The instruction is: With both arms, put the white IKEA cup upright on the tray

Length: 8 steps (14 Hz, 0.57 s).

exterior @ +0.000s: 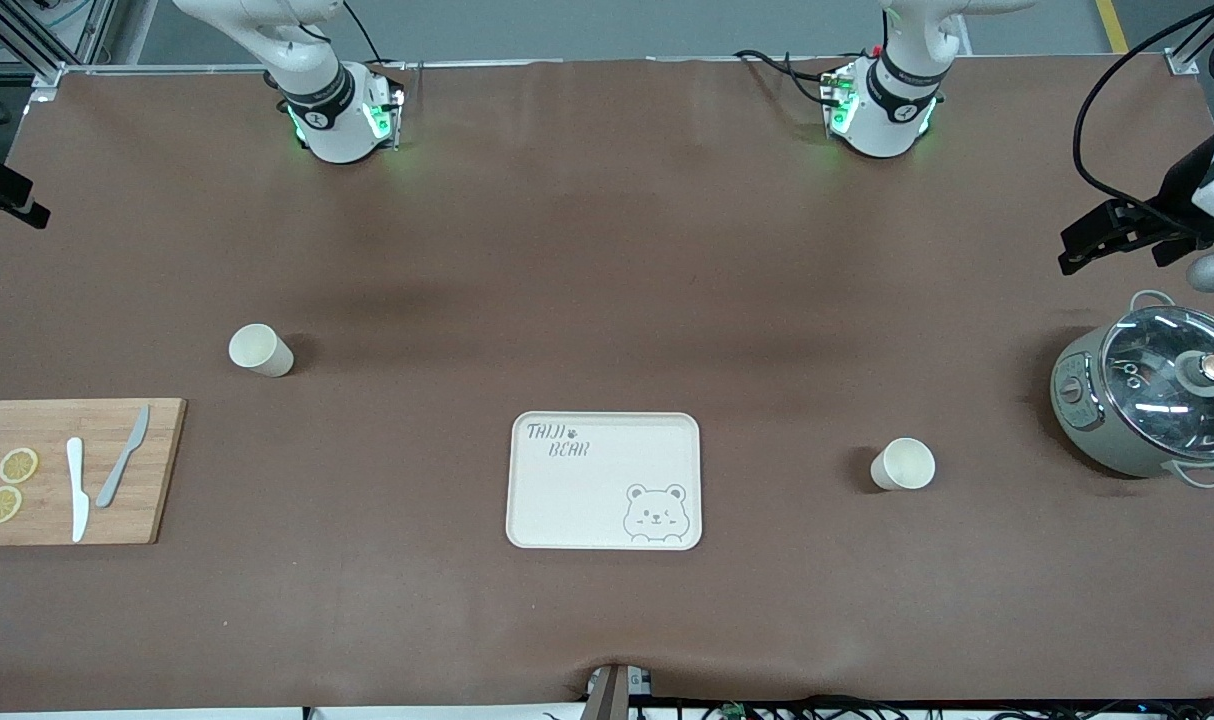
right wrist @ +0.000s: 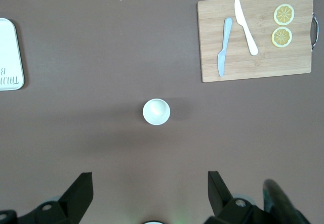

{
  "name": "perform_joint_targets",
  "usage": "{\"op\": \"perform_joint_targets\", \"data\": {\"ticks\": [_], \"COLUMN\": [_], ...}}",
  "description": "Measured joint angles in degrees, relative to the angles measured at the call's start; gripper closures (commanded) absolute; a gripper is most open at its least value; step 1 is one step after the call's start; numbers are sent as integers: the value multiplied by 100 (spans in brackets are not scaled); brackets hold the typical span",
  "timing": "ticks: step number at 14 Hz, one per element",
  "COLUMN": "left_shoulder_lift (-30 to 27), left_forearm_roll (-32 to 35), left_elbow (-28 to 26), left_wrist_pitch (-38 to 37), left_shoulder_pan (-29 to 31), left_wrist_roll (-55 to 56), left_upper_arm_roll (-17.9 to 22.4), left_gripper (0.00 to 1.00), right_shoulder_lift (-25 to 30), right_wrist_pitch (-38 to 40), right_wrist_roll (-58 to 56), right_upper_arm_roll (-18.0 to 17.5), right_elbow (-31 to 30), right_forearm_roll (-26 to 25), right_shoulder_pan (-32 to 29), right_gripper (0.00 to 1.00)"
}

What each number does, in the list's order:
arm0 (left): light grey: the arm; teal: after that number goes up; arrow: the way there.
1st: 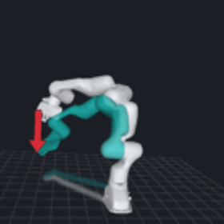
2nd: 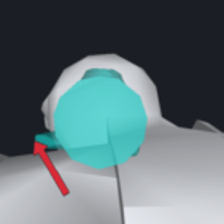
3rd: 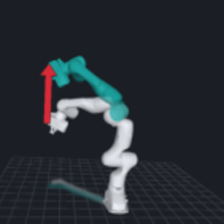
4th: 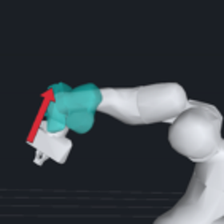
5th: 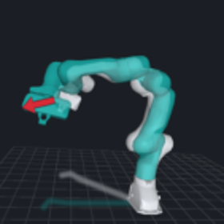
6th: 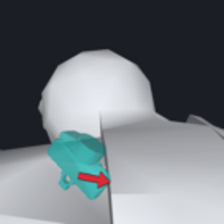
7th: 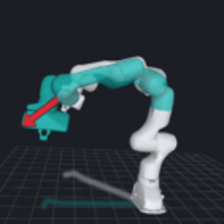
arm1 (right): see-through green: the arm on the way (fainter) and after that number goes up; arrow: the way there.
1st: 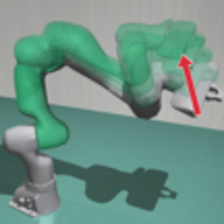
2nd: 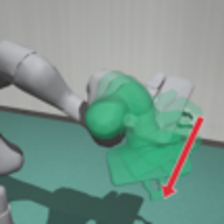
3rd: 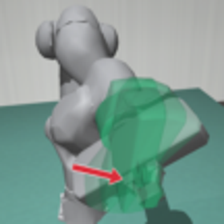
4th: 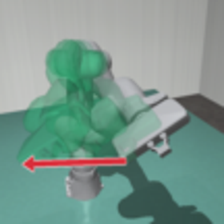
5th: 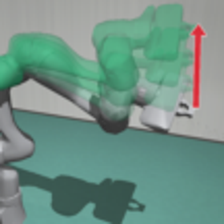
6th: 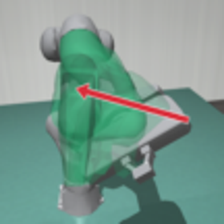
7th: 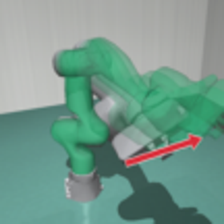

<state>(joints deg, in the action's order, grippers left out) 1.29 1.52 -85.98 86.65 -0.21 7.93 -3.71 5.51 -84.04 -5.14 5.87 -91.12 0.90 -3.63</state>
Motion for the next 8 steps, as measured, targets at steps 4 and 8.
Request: {"op": "perform_joint_targets", "data": {"ticks": [4, 8], "left_shoulder_lift": [1, 34], "left_forearm_roll": [0, 0], "left_elbow": [0, -1], "left_wrist_pitch": [-1, -1], "left_shoulder_pan": [26, 48], "left_wrist_roll": [-26, -67], "left_upper_arm_roll": [1, 15], "left_gripper": [0, 0], "right_shoulder_lift": [0, 0], "right_wrist_pitch": [0, 0], "right_wrist_roll": [0, 0], "right_upper_arm_roll": [0, 0], "right_elbow": [0, 0], "right_forearm_roll": [0, 0], "right_shoulder_pan": [0, 0], "right_gripper": [0, 0]}}
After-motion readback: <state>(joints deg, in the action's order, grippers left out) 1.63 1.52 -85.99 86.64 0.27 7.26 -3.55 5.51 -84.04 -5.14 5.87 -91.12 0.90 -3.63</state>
